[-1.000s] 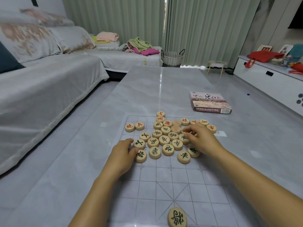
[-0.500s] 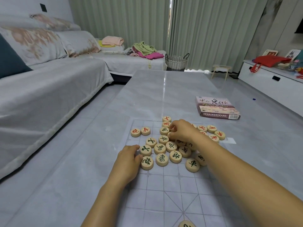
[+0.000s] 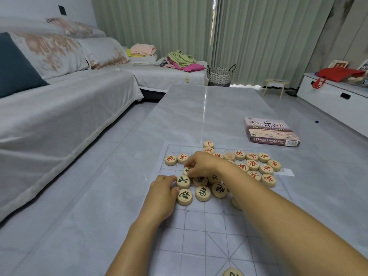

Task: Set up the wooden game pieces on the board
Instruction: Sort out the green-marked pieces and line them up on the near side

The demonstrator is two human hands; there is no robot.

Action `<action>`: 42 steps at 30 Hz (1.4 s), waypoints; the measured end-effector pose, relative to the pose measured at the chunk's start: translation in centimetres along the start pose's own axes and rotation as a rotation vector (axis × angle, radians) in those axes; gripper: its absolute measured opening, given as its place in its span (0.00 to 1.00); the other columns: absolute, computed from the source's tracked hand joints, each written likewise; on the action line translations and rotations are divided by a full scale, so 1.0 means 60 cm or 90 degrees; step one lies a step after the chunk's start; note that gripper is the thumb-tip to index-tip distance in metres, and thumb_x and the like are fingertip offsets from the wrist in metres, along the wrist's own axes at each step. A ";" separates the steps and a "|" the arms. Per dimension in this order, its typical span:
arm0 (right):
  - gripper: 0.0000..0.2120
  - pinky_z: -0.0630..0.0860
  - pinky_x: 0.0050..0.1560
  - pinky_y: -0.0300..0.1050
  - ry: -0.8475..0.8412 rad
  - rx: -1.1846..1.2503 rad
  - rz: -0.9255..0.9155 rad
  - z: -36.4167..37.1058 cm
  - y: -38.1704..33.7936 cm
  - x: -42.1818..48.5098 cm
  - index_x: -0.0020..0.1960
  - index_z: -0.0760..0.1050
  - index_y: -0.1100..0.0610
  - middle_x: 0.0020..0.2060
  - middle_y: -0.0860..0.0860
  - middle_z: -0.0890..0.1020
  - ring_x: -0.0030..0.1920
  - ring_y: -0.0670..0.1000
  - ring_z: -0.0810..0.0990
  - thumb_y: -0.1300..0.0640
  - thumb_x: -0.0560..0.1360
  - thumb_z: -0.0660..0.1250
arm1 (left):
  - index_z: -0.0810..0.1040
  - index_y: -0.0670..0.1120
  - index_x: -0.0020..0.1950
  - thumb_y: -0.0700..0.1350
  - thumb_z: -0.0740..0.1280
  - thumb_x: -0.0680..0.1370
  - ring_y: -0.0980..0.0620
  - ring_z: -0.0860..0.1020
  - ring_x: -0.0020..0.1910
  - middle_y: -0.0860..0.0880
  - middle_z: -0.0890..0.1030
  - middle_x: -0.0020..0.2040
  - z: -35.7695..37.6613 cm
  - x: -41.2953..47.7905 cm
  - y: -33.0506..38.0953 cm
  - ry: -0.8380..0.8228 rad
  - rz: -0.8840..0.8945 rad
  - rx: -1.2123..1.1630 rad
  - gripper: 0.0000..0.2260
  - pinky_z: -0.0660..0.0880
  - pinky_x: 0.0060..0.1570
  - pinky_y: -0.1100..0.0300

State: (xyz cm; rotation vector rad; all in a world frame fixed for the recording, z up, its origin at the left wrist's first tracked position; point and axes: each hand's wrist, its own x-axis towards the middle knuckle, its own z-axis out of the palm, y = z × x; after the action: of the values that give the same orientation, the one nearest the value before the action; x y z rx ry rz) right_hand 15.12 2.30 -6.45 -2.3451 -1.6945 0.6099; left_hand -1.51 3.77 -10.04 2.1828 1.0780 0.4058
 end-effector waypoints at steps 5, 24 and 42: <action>0.16 0.73 0.57 0.51 0.047 -0.084 0.001 0.004 -0.006 -0.003 0.58 0.75 0.55 0.55 0.53 0.78 0.53 0.55 0.76 0.54 0.71 0.67 | 0.67 0.47 0.70 0.44 0.58 0.79 0.47 0.69 0.65 0.47 0.68 0.68 0.000 0.002 0.001 0.002 -0.004 -0.003 0.18 0.67 0.64 0.56; 0.24 0.68 0.50 0.38 0.200 -0.042 0.097 0.091 0.101 -0.399 0.65 0.64 0.44 0.54 0.44 0.69 0.56 0.46 0.70 0.37 0.72 0.61 | 0.73 0.46 0.45 0.57 0.71 0.69 0.45 0.76 0.48 0.44 0.78 0.53 0.009 0.050 0.044 0.037 -0.148 0.134 0.16 0.70 0.43 0.55; 0.22 0.66 0.45 0.38 0.195 -0.007 0.076 0.106 0.086 -0.425 0.60 0.68 0.47 0.50 0.44 0.71 0.49 0.45 0.71 0.37 0.71 0.63 | 0.68 0.60 0.51 0.47 0.72 0.70 0.58 0.75 0.53 0.58 0.77 0.52 -0.008 -0.236 0.029 -0.135 0.149 0.066 0.17 0.71 0.57 0.65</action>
State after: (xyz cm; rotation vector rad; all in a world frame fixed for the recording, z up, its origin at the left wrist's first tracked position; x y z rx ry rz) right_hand 10.08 -23.93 -8.52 -2.4126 -1.4364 0.2418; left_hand -9.41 -7.98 -8.33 2.3926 0.7458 0.2166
